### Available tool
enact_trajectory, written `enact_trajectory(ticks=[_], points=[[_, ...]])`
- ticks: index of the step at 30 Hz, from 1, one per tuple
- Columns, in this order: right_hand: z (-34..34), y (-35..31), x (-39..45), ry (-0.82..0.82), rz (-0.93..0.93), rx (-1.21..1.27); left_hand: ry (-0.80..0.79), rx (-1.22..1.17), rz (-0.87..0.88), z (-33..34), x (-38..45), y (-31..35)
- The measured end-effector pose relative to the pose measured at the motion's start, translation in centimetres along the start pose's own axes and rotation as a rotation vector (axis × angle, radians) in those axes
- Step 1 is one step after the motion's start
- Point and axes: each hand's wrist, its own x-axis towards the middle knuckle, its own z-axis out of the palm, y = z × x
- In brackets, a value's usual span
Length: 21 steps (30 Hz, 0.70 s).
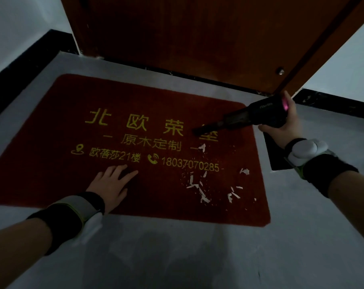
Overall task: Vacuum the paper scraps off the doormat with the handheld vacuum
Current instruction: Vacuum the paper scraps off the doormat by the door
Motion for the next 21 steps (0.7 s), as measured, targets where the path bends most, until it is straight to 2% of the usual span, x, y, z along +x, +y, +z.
enact_trajectory(ticks=[4,8,21], points=[[0.5,0.2,0.0,0.049,0.037,0.015,0.018,-0.016,0.004,0.0,0.0,-0.1],[0.7,0.2,0.4,0.027,0.034,0.038,0.021,-0.019,0.001,0.1,0.0,-0.1],[1.6,-1.0,1.2,-0.384,-0.016,-0.082,0.027,-0.033,-0.002,0.1,-0.1,-0.1]])
